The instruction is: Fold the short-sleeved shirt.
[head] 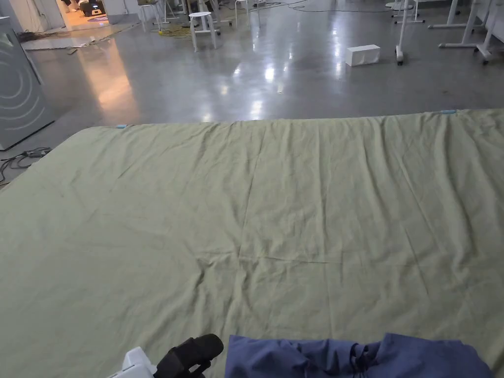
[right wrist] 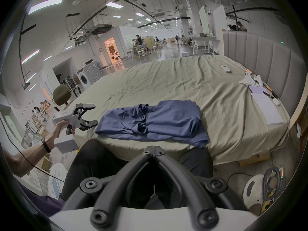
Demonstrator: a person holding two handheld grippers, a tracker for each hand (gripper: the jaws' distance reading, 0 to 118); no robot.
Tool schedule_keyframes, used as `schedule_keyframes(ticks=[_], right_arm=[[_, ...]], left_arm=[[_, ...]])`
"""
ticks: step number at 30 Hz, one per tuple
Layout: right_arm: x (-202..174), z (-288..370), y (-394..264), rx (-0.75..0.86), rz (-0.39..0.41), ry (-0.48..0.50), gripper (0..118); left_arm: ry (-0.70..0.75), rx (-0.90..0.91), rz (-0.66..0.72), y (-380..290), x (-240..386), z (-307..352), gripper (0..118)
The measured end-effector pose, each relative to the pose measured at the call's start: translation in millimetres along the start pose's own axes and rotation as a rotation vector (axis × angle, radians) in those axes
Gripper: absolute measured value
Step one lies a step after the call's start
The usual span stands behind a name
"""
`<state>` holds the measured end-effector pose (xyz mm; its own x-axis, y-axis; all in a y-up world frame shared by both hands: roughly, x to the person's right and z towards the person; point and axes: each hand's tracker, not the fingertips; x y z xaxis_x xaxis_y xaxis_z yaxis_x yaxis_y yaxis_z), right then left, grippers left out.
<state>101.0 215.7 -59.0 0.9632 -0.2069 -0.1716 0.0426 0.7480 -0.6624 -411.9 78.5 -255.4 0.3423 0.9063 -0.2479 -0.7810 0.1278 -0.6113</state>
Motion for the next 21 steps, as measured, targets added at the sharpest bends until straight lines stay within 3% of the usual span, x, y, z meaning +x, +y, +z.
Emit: schedule_keyframes(ticks=[4,6,7,8,10,13,17,21], right_arm=[[3,6,-2,-0.002,-0.01,-0.015,0],[5,6,-3,-0.005,-0.012,-0.028,0],[5,6,-2,-0.008,-0.011,-0.034,0],[5,7,-2,-0.009,-0.006,-0.043,0],[5,7,-1,-0.009,0.002,-0.056,0],[5,6,0,-0.01,0.001,-0.052,0],[2,-5,4,-0.023,-0.004,-0.013,0],[-3,-13,6,-0.022,0.026,0.035,0]], left_arm=[[-0.091,-0.12,-0.029,-28,14,-35,86],[-0.052,-0.18,-0.063,-41,17,-56,70],[-0.002,-0.175,-0.096,-44,19,-62,45],[0.046,-0.18,-0.097,-44,17,-67,10],[0.011,-0.157,-0.015,-40,12,-63,10],[0.043,-0.088,-0.104,-37,21,-43,10],[-0.013,0.018,-0.062,-4,18,7,9],[0.15,0.021,-0.362,23,48,61,9]])
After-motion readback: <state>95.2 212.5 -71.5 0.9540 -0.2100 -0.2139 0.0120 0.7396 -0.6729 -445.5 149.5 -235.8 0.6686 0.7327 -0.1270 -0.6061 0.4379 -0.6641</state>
